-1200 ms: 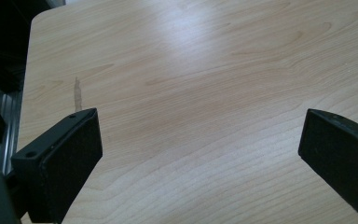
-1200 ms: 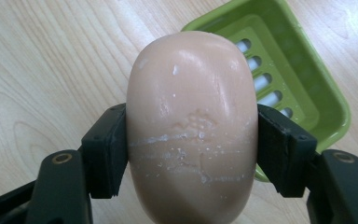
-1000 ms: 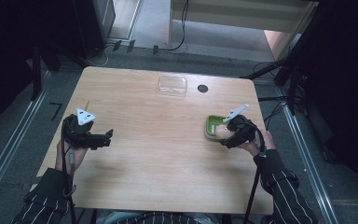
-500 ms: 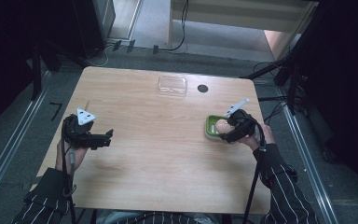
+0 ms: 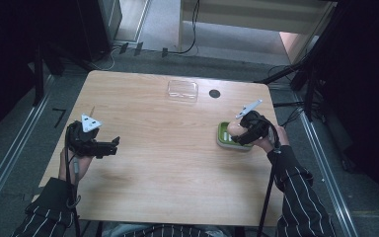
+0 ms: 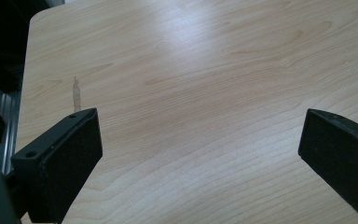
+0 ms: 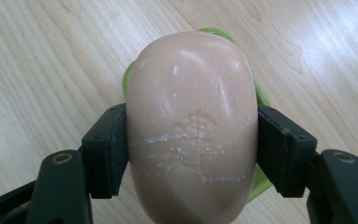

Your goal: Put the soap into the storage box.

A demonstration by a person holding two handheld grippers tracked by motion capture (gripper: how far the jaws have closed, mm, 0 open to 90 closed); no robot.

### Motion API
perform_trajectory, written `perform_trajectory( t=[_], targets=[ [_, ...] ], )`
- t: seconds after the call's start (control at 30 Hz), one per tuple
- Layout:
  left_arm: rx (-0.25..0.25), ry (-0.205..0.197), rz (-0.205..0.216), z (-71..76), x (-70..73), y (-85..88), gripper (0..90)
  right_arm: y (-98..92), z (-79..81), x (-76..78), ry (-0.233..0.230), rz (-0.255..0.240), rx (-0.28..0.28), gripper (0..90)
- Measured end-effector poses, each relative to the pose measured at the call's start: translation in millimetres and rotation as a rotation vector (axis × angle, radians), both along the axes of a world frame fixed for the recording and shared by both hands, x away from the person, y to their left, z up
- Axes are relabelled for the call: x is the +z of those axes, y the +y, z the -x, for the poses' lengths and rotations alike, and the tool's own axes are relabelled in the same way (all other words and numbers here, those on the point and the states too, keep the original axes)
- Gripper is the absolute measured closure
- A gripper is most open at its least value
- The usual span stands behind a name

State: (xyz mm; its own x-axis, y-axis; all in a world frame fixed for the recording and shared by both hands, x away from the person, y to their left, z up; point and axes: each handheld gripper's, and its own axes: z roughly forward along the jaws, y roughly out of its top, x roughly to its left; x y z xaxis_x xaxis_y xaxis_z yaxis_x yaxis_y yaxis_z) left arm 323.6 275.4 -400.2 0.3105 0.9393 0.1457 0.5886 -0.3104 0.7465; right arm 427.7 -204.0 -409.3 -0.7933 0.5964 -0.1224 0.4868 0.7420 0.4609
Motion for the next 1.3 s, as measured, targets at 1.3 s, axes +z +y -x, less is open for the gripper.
perform_trajectory(
  t=[1.3],
  targets=[
    [0.001, 0.006, -0.005, -0.1, -0.6, 0.0, 0.1, -3.1, -29.8, -23.2, 0.022, 0.006, 0.105, 33.5]
  ],
)
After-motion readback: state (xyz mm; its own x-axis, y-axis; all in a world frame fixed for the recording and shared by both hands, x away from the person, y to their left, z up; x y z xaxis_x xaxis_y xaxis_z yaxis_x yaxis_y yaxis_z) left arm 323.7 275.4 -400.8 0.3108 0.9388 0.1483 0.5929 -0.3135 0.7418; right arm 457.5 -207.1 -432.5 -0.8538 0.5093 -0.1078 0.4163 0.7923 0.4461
